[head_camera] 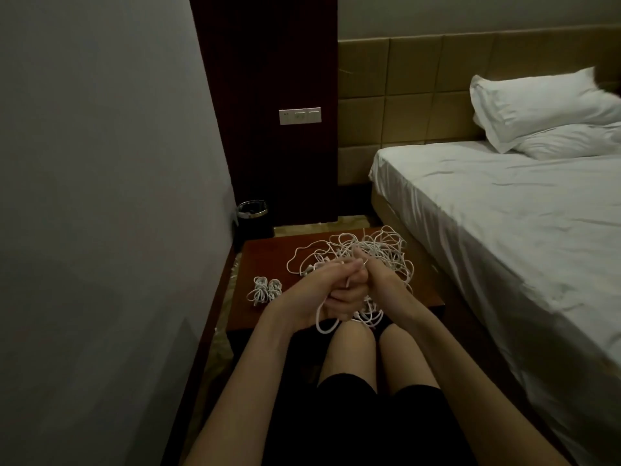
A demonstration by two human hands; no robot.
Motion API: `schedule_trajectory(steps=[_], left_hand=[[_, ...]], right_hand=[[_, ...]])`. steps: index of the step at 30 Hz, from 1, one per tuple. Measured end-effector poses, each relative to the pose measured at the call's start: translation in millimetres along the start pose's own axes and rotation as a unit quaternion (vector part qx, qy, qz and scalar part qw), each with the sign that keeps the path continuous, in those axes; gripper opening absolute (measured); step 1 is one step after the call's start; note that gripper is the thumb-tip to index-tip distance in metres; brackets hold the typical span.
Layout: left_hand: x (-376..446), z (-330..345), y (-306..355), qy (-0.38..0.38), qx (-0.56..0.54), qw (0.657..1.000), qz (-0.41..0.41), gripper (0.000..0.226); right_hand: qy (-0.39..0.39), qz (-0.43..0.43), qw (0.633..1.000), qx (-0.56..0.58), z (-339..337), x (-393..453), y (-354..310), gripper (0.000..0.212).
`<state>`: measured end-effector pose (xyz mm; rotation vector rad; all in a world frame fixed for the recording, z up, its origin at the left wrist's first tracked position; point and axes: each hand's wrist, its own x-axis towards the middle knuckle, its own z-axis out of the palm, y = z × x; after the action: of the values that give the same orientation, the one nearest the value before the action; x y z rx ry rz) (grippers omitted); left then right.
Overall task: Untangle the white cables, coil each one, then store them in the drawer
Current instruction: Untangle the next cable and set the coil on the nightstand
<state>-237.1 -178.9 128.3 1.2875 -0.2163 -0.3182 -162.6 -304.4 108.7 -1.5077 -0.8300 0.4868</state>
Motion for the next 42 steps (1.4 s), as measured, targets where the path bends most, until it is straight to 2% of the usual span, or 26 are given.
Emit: schedule_trajectory(steps=[1, 3, 7, 10, 16, 19, 25, 27, 29, 31, 35, 42], left_hand=[[-3.1, -1.2, 0.2, 0.008, 0.003, 1.0, 0.0, 0.037], [-9.6, -5.5, -1.0, 0.038, 0.023, 0.999, 0.003, 0.039], [-12.7, -7.3, -4.5, 0.134, 0.064, 0.988, 0.05, 0.036], [-10.6, -2.1, -8.3, 0.17, 0.077, 0.978, 0.094, 0.033], [-9.5, 13.7, -10.4, 0.209, 0.085, 0.963, 0.15, 0.039], [-9.9, 16.5, -10.5, 0.245, 0.053, 0.954, 0.168, 0.045], [-9.1, 20.5, -17.9, 0.318, 0.019, 0.929, 0.187, 0.038], [-7.8, 22.8, -20.7, 0.306, -0.019, 0.933, 0.187, 0.044], [-7.7, 26.2, -20.9, 0.278, -0.101, 0.937, 0.186, 0.046], [-6.5, 28.9, -20.2, 0.263, -0.185, 0.931, 0.172, 0.046], [-3.2, 32.3, -20.6, 0.251, -0.277, 0.913, 0.163, 0.045], [-0.1, 21.0, -21.2, 0.258, -0.332, 0.887, 0.19, 0.041]], right_hand=[[0.02, 0.001, 1.0, 0.005, 2.8, 3.3, -1.2, 0.067], [0.044, -0.03, 0.999, 0.008, 2.4, 4.2, -2.7, 0.046], [0.063, -0.124, 0.988, -0.064, -9.8, -3.4, -10.9, 0.017], [0.11, -0.172, 0.972, -0.113, -11.4, -3.0, -22.0, 0.018], [0.183, -0.212, 0.957, -0.072, -0.4, -5.6, -34.1, 0.01], [0.203, -0.206, 0.955, -0.06, 6.4, -12.3, -33.3, 0.009], [0.26, -0.153, 0.953, -0.017, 22.6, -28.4, -13.2, 0.003], [0.266, -0.125, 0.956, -0.001, 29.6, -30.3, -6.5, 0.004], [0.275, -0.109, 0.955, -0.006, 33.2, -30.4, -0.9, 0.006], [0.279, -0.101, 0.954, -0.031, 33.7, -30.4, 3.8, 0.009], [0.241, -0.092, 0.964, -0.066, 37.7, -34.5, 7.5, 0.009], [0.175, -0.064, 0.981, -0.053, 30.3, -50.9, 8.8, 0.01]])
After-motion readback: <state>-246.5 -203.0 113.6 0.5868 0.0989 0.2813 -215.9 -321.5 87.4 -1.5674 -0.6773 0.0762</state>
